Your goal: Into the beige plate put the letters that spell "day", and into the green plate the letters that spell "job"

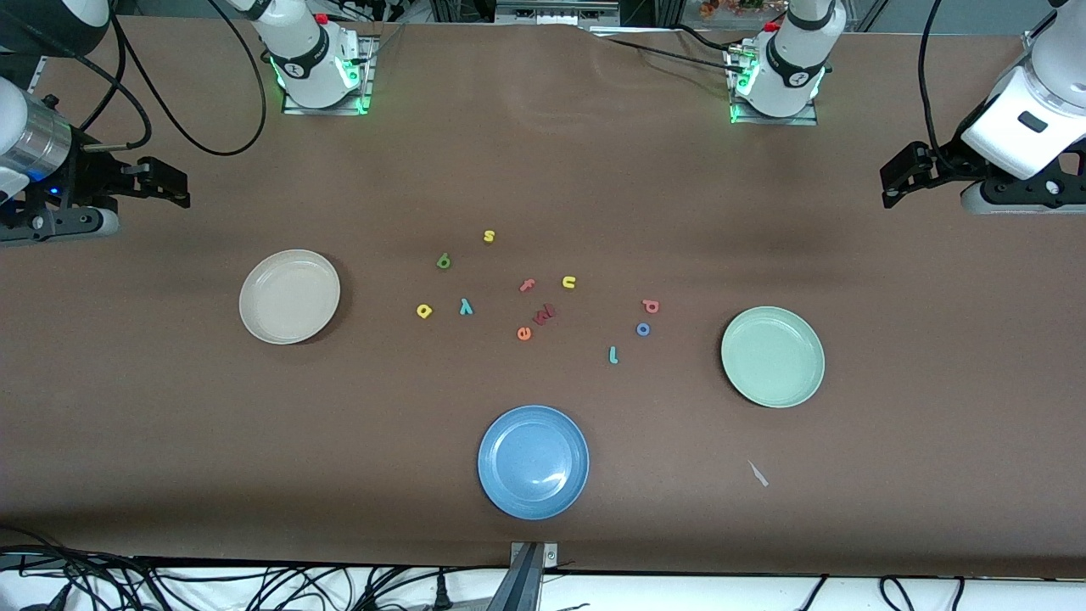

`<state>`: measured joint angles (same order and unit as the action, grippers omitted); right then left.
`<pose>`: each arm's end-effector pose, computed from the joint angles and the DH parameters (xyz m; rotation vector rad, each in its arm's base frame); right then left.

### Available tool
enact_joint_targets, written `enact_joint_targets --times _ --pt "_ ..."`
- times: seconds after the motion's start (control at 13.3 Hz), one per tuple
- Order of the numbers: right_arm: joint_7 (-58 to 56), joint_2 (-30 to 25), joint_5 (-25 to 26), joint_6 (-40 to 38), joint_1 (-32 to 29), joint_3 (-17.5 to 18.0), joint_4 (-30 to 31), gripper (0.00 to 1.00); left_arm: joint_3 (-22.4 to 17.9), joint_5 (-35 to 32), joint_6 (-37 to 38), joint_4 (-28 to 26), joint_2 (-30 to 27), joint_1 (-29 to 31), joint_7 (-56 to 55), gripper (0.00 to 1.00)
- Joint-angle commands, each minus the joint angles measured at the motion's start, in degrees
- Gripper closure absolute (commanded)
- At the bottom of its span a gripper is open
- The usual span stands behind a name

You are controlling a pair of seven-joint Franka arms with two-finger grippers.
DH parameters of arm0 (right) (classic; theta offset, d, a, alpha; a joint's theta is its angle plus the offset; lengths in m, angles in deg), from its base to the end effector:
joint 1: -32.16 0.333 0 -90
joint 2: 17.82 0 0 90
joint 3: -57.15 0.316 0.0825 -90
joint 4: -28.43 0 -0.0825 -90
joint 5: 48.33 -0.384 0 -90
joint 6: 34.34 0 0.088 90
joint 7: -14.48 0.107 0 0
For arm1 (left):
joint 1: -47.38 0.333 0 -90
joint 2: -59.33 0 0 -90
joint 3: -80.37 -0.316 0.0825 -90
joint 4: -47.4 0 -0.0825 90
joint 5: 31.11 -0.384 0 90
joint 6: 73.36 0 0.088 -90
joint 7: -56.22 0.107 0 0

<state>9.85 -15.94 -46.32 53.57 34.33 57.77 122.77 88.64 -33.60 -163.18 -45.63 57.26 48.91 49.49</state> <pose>0.5547 0.0231 0.5680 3.0944 0.2026 -0.2261 0.5390 -0.0604 0.6190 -3.0908 0.0005 0.0223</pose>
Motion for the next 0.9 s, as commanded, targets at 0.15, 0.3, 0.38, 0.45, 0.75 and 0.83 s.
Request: enact_joint_targets --times 0.15,0.3,0.38,0.45,0.75,0.83 --pt "0.6 0.3 0.5 0.0 0.1 -0.1 -0.7 0.00 0.8 -1.0 1.1 1.1 0.0 0.0 0.8 0.00" --pt "0.6 0.3 0.4 0.0 0.1 -0.1 -0.7 0.00 0.8 -1.0 1.1 1.1 0.0 0.1 0.8 0.00" --pt "0.6 0.3 0.4 0.0 0.1 -0.1 -0.7 0.00 0.8 -1.1 1.1 1.1 0.0 0.1 0.8 0.00" --pt "0.6 0.3 0.4 0.0 0.1 -0.1 -0.7 0.00 0.8 -1.0 1.1 1.1 0.0 0.0 0.8 0.00" --pt "0.6 0.3 0.4 0.0 0.1 -0.1 -0.7 0.00 0.7 -1.1 1.1 1.1 0.1 0.3 0.8 0.00" --pt "0.6 0.3 0.4 0.0 0.1 -0.1 -0.7 0.00 0.7 -1.0 1.1 1.1 0.1 0.3 0.8 0.00"
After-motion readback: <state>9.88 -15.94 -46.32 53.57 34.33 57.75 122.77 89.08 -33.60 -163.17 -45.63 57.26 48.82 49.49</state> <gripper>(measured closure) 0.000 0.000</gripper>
